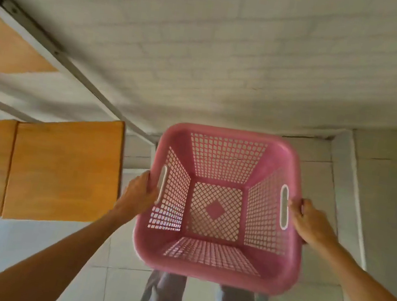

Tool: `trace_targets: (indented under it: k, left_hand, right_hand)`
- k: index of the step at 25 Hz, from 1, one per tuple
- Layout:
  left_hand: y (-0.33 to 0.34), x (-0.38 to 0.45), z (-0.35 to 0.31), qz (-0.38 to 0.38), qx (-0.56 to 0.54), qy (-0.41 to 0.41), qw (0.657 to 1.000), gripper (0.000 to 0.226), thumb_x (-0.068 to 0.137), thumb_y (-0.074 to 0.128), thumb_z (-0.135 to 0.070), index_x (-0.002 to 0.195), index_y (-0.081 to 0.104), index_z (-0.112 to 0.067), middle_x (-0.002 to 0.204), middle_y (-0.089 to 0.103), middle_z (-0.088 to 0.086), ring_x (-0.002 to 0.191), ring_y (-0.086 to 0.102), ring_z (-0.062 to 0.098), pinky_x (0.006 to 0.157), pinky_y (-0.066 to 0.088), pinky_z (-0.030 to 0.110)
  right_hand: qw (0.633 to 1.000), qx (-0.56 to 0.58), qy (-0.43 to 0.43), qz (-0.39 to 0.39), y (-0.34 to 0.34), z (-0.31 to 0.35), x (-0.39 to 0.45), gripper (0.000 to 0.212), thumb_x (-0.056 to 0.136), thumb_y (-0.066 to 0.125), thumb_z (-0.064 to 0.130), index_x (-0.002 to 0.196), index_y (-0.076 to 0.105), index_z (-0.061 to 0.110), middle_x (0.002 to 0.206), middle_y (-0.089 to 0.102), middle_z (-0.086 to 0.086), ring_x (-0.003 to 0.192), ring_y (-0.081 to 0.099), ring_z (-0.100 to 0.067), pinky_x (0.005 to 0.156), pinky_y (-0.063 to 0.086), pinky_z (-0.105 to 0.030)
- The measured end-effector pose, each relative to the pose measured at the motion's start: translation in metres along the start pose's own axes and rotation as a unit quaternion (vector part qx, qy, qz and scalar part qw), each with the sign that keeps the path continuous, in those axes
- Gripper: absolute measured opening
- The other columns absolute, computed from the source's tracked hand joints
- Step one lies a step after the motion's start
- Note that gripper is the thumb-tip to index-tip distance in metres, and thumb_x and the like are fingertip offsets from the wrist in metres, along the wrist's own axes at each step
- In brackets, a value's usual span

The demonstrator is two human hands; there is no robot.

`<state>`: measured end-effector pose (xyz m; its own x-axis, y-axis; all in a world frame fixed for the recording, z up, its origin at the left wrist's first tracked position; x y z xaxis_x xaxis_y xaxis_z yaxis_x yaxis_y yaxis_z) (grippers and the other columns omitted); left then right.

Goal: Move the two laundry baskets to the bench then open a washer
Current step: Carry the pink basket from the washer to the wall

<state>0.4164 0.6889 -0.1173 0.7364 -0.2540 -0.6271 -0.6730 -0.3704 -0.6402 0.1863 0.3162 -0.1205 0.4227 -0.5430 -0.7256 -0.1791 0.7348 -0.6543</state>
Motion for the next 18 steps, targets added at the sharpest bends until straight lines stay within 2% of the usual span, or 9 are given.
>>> trace_targets:
  k: [2,4,9,11,13,15,18]
  left_hand:
    - [-0.024,0.022,0.034,0.004,-0.051,-0.036,0.998,0.03,0.097,0.053,-0.014,0.126,0.052,-0.008,0.097,0.068,0.008,0.074,0.072,0.024,0.061,0.063,0.043]
    - [-0.036,0.042,0.055,0.014,-0.054,-0.04,0.998,0.031,0.098,0.052,-0.014,0.128,0.05,-0.007,0.097,0.068,0.007,0.072,0.072,0.023,0.057,0.062,0.036]
    - [-0.042,0.075,0.076,0.067,-0.058,-0.022,0.996,0.042,0.092,0.062,-0.005,0.131,0.046,-0.001,0.111,0.067,0.015,0.088,0.069,0.029,0.069,0.062,0.038]
    - [-0.04,0.084,0.08,0.071,-0.058,-0.014,0.996,0.042,0.093,0.06,-0.001,0.131,0.043,0.002,0.111,0.067,0.017,0.086,0.069,0.028,0.064,0.063,0.033]
    - [-0.039,0.092,0.083,0.047,-0.06,-0.005,0.997,0.036,0.095,0.057,0.001,0.129,0.044,0.003,0.105,0.067,0.013,0.079,0.068,0.022,0.057,0.06,0.022]
    - [-0.042,0.097,0.084,0.017,-0.062,0.011,0.998,0.032,0.097,0.055,0.001,0.127,0.045,0.004,0.1,0.065,0.006,0.075,0.067,0.02,0.058,0.061,0.023]
    - [-0.041,0.108,0.092,0.027,-0.053,-0.002,0.998,0.041,0.092,0.058,0.005,0.13,0.043,0.003,0.101,0.066,0.009,0.067,0.065,0.016,0.051,0.056,0.016]
  right_hand:
    - [1.0,-0.003,-0.003,0.018,0.018,0.047,0.018,0.042,0.101,0.04,0.049,0.116,0.049,0.011,0.091,0.068,-0.017,0.068,0.072,-0.033,0.059,0.063,-0.048]
    - [0.999,-0.001,0.011,0.04,0.031,0.079,0.035,0.035,0.101,0.048,0.039,0.12,0.046,0.01,0.096,0.068,-0.018,0.071,0.072,-0.033,0.057,0.063,-0.046]
    - [0.996,-0.045,0.036,0.073,0.037,0.121,0.069,0.035,0.097,0.057,0.017,0.127,0.042,0.006,0.103,0.067,-0.018,0.077,0.073,-0.032,0.062,0.064,-0.042]
    - [0.994,-0.058,0.048,0.079,0.036,0.13,0.081,0.039,0.094,0.059,0.01,0.129,0.044,0.005,0.109,0.067,-0.019,0.082,0.072,-0.033,0.066,0.064,-0.043]
    - [0.994,-0.066,0.053,0.075,0.039,0.134,0.093,0.04,0.091,0.061,0.007,0.129,0.048,0.005,0.111,0.068,-0.02,0.082,0.072,-0.033,0.066,0.064,-0.04]
    - [0.995,-0.064,0.054,0.059,0.044,0.137,0.1,0.037,0.089,0.062,0.007,0.125,0.053,0.003,0.11,0.069,-0.02,0.079,0.072,-0.032,0.062,0.062,-0.036]
    - [0.997,-0.042,0.057,0.041,0.058,0.136,0.108,0.03,0.093,0.062,0.01,0.121,0.057,0.003,0.11,0.07,-0.02,0.082,0.073,-0.034,0.073,0.063,-0.045]
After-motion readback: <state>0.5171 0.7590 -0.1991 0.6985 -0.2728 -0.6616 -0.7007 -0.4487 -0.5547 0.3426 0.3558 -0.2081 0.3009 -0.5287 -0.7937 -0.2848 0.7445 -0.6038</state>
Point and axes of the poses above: each hand's wrist, its own x-axis towards the middle knuckle, its own y-axis out of the palm, z = x × y, the point moved 6 cm from there along x, towards the middle knuckle
